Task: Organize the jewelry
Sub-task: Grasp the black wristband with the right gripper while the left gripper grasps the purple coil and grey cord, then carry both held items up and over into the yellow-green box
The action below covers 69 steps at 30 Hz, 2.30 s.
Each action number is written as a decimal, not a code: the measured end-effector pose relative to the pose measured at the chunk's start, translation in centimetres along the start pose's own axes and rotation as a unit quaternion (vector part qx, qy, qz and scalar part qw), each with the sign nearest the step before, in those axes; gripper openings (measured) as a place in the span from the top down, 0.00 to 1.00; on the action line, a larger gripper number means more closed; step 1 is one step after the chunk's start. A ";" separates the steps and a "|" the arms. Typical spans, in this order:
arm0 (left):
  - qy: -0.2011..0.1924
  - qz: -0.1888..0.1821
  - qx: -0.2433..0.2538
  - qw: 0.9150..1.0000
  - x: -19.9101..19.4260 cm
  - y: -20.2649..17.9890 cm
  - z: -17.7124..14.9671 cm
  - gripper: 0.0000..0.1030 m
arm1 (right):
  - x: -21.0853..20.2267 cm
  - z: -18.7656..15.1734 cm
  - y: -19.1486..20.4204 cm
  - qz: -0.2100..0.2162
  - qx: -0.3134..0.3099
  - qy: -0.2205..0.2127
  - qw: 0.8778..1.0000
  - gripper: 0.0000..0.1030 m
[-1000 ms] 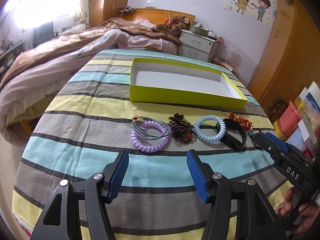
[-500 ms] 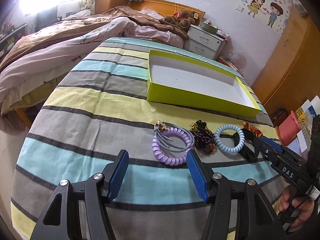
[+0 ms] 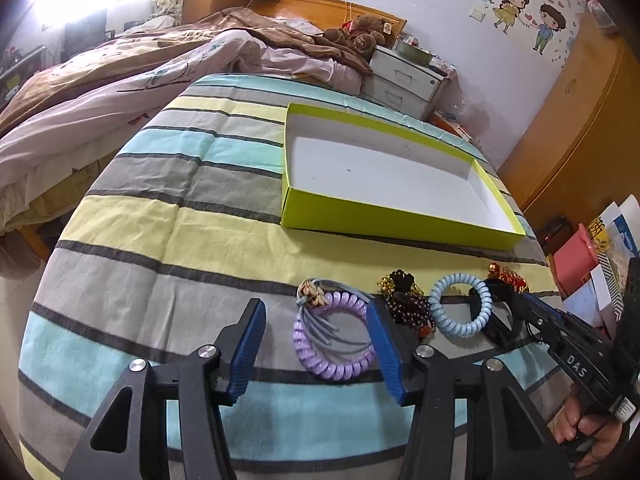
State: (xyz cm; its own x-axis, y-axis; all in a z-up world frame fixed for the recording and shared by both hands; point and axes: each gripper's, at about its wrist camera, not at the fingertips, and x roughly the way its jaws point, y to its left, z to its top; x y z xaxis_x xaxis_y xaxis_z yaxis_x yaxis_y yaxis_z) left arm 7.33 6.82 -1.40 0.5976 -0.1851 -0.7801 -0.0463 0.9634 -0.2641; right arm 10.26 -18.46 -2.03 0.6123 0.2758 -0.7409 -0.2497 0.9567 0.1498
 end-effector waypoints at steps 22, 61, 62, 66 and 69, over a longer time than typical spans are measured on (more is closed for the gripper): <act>-0.023 -0.004 0.018 1.000 -1.0 -0.4 1.2 0.83 | -1.7 0.3 -0.6 0.012 0.030 -0.019 0.999 0.91; -0.052 -0.024 0.026 0.998 -4.2 -1.1 2.9 0.83 | -1.5 0.8 -0.9 0.000 -0.026 0.020 0.999 0.89; -0.054 -0.025 0.028 0.998 -4.4 -1.1 3.1 0.83 | -1.8 1.0 -1.0 0.003 -0.022 0.014 1.000 0.89; -0.061 -0.030 0.034 0.997 -4.6 -1.4 4.2 0.83 | -2.8 2.6 -1.5 0.012 -0.008 -0.006 1.000 0.89; -0.060 -0.042 0.041 0.996 -4.1 -1.9 5.6 0.83 | -2.9 4.2 -1.5 0.008 -0.002 -0.018 1.000 0.89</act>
State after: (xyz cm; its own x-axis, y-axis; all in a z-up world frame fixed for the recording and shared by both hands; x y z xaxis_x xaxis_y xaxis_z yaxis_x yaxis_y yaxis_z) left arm 9.38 6.84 5.48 0.6883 -0.2465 -0.6823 0.0702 0.9587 -0.2756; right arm 12.01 -20.34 2.57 0.6346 0.2942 -0.7147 -0.2623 0.9518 0.1589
